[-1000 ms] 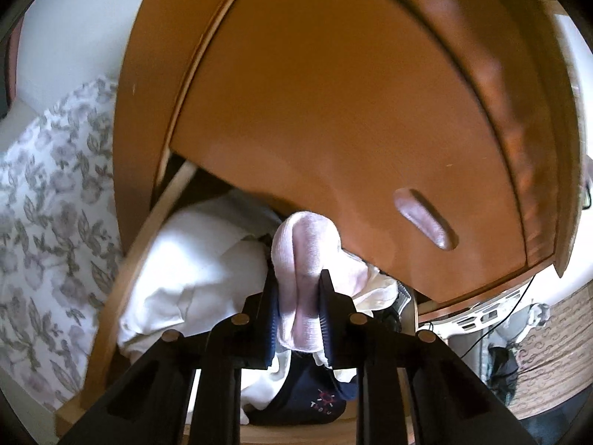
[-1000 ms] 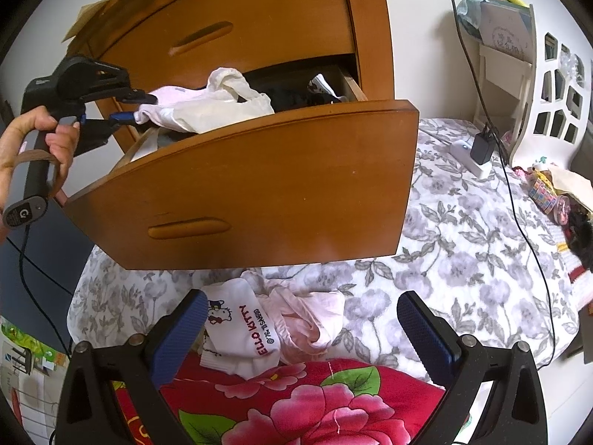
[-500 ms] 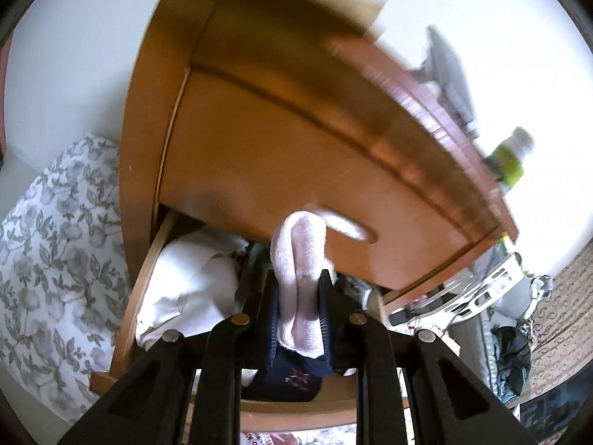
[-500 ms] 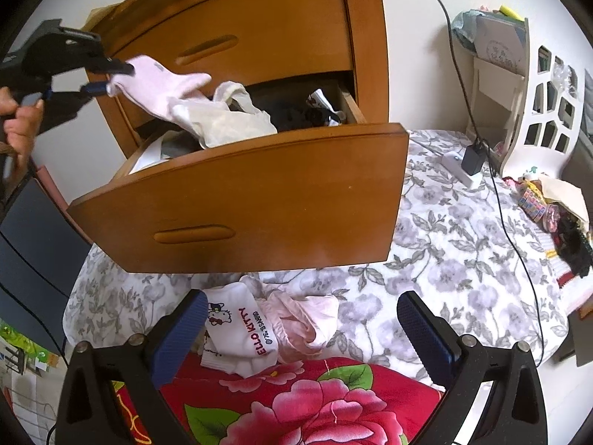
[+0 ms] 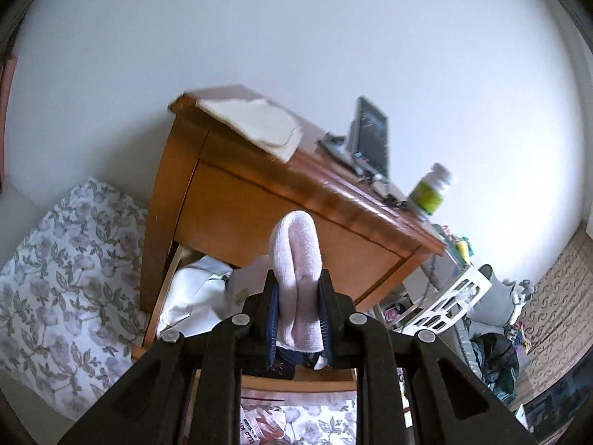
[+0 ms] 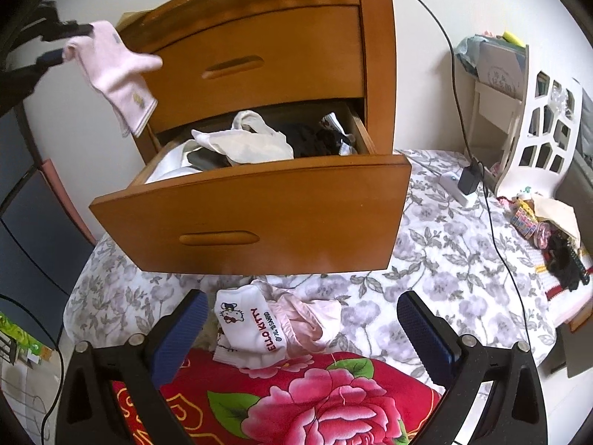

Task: Take underwear out of drawer
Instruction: 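Carry the pink sock down onto the bedspread beside the mint top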

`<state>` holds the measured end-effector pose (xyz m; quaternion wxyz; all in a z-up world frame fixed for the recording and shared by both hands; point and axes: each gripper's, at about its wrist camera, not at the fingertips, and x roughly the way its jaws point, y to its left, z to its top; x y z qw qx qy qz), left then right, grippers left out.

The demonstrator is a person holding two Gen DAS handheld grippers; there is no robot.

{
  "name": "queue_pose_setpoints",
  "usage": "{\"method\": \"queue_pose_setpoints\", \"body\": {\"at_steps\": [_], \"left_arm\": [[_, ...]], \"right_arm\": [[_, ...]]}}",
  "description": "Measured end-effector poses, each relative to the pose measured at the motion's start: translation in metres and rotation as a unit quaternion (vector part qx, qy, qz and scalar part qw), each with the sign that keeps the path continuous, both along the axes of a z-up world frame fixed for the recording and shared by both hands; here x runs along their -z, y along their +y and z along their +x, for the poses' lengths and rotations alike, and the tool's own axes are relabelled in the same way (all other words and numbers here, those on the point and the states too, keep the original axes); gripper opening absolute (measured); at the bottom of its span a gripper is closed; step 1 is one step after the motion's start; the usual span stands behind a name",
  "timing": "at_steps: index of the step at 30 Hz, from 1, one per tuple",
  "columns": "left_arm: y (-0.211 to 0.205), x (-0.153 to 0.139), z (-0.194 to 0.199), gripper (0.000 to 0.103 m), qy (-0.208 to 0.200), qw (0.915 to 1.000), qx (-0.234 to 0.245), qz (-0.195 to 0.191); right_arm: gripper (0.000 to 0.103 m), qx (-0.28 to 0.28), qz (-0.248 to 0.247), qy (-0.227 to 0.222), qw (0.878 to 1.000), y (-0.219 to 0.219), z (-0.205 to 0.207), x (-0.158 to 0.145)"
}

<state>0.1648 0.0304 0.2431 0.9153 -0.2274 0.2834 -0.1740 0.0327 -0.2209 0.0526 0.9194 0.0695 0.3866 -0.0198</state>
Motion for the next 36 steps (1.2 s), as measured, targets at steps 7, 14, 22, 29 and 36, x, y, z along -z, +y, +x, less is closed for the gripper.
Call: {"method": "queue_pose_setpoints", "body": {"at_steps": [7, 14, 22, 29, 36], "left_arm": [[-0.003, -0.015, -0.051, 0.02, -0.05, 0.9983, 0.011, 0.028], [-0.009, 0.004, -0.095, 0.02, -0.064, 0.9977, 0.012, 0.021], [-0.018, 0.04, -0.113, 0.02, -0.034, 0.999, 0.024, 0.019], [-0.021, 0.072, -0.112, 0.02, 0.006, 0.9993, 0.031, 0.018], [-0.028, 0.11, -0.1, 0.02, 0.054, 0.9974, 0.041, 0.027]], "right_arm": [[0.103, 0.002, -0.01, -0.01, 1.0, 0.006, -0.012, -0.01], [0.103, 0.003, -0.015, -0.019, 1.0, 0.01, -0.024, -0.018], [0.103, 0.002, -0.024, -0.022, 0.999, 0.015, -0.035, -0.021], [0.103, 0.001, -0.027, -0.019, 0.999, 0.018, -0.036, -0.02], [0.103, -0.004, -0.026, -0.008, 1.0, 0.019, -0.033, -0.013]]}}
